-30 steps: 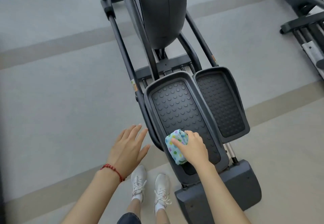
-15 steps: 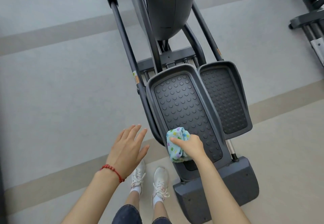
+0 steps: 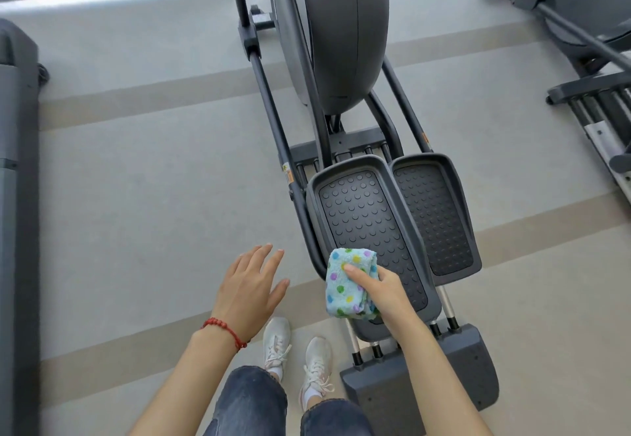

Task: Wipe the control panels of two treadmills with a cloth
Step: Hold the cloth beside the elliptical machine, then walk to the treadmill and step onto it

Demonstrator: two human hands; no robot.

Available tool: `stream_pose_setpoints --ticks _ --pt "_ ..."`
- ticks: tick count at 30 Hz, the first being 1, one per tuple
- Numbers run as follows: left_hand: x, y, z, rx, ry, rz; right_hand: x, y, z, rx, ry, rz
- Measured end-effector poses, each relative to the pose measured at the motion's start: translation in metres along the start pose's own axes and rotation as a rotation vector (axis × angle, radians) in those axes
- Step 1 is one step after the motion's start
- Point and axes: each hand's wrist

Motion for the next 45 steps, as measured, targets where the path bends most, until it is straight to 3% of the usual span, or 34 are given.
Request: stream_pose_setpoints --ticks 8,24,35,45 --pt "-0.006 -0.026 -0.071 0.117 -0.123 -0.091 -0.023 0.039 -0.043 0.026 -0.115 -0.091" --pt "0.04 0.055 -0.233 0.289 -0.588 -0.384 0.001 0.1 -0.103 -0.362 -0.078 -0.566" --pt "0.048 0.13 -0.377 0.461 -0.942 -0.515 0.094 0.211 -0.16 -0.685 0.005 -0.886" --pt "0.08 0.246 -0.553 0.626 -1.251 -0.554 0.25 0.295 -0.264 -0.929 0.041 -1.141"
Point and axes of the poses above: each hand's wrist, its own z-axis towards the middle knuckle, its own y-axis out of the palm, x = y × z, and after that the axes turned 15 degrees about -x, right-handed
